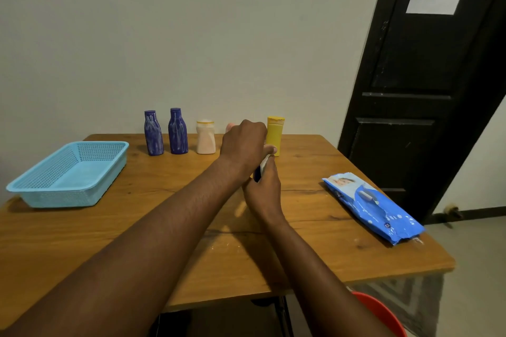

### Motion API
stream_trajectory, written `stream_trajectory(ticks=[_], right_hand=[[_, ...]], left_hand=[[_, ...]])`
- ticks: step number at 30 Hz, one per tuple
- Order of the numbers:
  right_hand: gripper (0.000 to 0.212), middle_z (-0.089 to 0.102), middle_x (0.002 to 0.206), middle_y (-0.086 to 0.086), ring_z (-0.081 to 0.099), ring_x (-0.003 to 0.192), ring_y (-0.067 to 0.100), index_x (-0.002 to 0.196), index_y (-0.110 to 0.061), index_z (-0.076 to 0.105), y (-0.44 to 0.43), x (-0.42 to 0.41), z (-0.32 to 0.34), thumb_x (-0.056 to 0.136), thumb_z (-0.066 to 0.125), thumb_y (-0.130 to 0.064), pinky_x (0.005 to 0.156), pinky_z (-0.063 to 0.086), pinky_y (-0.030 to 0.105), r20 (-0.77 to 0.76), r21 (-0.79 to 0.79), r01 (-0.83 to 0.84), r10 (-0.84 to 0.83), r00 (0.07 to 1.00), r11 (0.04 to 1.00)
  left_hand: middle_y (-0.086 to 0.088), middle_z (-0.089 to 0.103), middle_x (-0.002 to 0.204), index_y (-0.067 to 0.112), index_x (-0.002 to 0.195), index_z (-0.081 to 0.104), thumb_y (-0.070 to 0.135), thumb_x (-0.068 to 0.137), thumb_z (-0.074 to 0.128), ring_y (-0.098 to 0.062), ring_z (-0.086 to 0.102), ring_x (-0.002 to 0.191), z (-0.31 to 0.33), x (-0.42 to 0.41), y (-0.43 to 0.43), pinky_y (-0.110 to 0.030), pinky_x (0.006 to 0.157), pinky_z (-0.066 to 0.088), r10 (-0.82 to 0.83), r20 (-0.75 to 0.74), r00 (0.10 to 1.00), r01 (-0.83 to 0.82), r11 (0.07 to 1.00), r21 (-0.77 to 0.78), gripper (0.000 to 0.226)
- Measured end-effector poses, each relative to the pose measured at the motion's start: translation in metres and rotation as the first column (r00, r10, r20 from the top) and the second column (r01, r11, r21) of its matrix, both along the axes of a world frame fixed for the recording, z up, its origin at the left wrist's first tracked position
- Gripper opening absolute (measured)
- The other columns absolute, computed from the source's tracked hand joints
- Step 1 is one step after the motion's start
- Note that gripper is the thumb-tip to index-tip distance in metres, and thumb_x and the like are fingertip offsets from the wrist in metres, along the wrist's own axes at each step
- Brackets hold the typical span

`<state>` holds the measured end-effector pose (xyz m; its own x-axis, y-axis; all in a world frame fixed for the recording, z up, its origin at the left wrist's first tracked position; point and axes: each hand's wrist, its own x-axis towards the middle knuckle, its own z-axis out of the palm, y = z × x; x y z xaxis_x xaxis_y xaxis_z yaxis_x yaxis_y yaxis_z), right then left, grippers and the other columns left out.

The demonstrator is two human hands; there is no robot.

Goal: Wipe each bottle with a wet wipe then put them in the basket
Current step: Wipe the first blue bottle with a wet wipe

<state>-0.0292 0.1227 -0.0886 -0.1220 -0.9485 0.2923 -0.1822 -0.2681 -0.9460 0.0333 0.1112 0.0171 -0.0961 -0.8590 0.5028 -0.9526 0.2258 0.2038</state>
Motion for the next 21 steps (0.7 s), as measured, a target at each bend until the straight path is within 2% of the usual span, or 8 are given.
stream_trajectory(ticks=[3,5,8,11,14,15,19,21], right_hand=[[0.075,0.056,0.14,-0.001,0.055,0.128,0.018,0.153,-0.026,0.031,0.002,-0.007,-0.009,0.09,0.07,-0.012,0.101,0.054,0.039,-0.003,0.11,-0.051,0.052,0.999,0.993],[0.077,0.055,0.141,0.002,0.055,0.13,0.022,0.155,-0.023,0.031,0.007,-0.013,-0.02,0.089,0.068,-0.01,0.102,0.054,0.04,-0.043,0.161,-0.067,0.074,0.996,0.985],[0.075,0.054,0.141,0.0,0.054,0.131,0.02,0.154,-0.02,0.03,0.017,-0.015,-0.032,0.09,0.068,-0.009,0.101,0.054,0.035,-0.096,0.16,-0.063,0.079,0.992,0.985],[0.081,0.05,0.148,0.005,0.054,0.129,0.024,0.156,-0.022,0.024,0.023,-0.007,-0.032,0.088,0.068,-0.015,0.101,0.056,0.043,-0.095,0.127,-0.032,0.044,0.994,0.991],[0.09,0.046,0.15,-0.004,0.051,0.13,0.016,0.16,-0.023,0.017,0.018,-0.001,-0.019,0.088,0.07,-0.013,0.097,0.053,0.033,-0.074,0.062,-0.024,0.029,0.997,0.998],[0.09,0.048,0.148,-0.005,0.051,0.129,0.015,0.16,-0.022,0.019,0.014,-0.001,-0.015,0.088,0.072,-0.012,0.096,0.052,0.031,-0.053,0.056,-0.026,0.029,0.998,0.998],[0.082,0.054,0.143,-0.001,0.052,0.132,0.02,0.156,-0.023,0.027,0.003,-0.005,-0.012,0.088,0.073,-0.015,0.103,0.054,0.042,-0.03,0.122,-0.032,0.036,0.999,0.992],[0.076,0.057,0.139,-0.001,0.055,0.129,0.019,0.153,-0.023,0.031,0.006,-0.012,-0.017,0.089,0.07,-0.012,0.101,0.055,0.038,-0.068,0.157,-0.055,0.066,0.995,0.986]], left_hand=[[-0.004,0.07,0.088,0.016,0.088,0.067,0.051,0.087,0.071,-0.023,0.066,0.081,0.0,0.0,0.0,-0.037,0.081,0.051,-0.001,-0.004,1.0,0.001,1.0,0.011,0.035],[-0.004,0.071,0.09,0.015,0.089,0.067,0.051,0.087,0.071,-0.022,0.066,0.081,0.0,-0.002,0.0,-0.041,0.086,0.053,-0.001,0.002,1.0,0.001,1.0,0.021,0.036],[-0.005,0.071,0.092,0.014,0.091,0.068,0.051,0.086,0.071,-0.023,0.066,0.083,0.001,-0.003,-0.001,-0.04,0.086,0.052,0.011,0.006,1.0,-0.011,1.0,0.026,0.038],[-0.006,0.071,0.093,0.014,0.092,0.069,0.052,0.086,0.071,-0.024,0.066,0.084,0.001,-0.003,0.0,-0.039,0.085,0.051,0.022,-0.003,1.0,-0.021,0.999,0.036,0.038],[-0.005,0.07,0.09,0.014,0.092,0.069,0.052,0.086,0.072,-0.024,0.066,0.083,0.002,-0.003,0.001,-0.038,0.082,0.05,0.023,-0.007,1.0,-0.022,0.999,0.034,0.038],[-0.004,0.07,0.089,0.014,0.091,0.069,0.051,0.086,0.072,-0.024,0.066,0.083,0.003,-0.003,0.001,-0.037,0.081,0.05,0.024,-0.005,1.0,-0.024,0.999,0.036,0.037],[-0.004,0.07,0.088,0.014,0.09,0.069,0.049,0.086,0.073,-0.023,0.066,0.081,0.003,-0.002,0.001,-0.038,0.081,0.052,0.018,-0.011,1.0,-0.018,0.999,0.036,0.035],[-0.005,0.071,0.089,0.014,0.089,0.069,0.049,0.085,0.073,-0.023,0.065,0.081,0.003,-0.003,0.0,-0.041,0.085,0.054,0.011,-0.024,1.0,-0.01,0.999,0.05,0.035]])
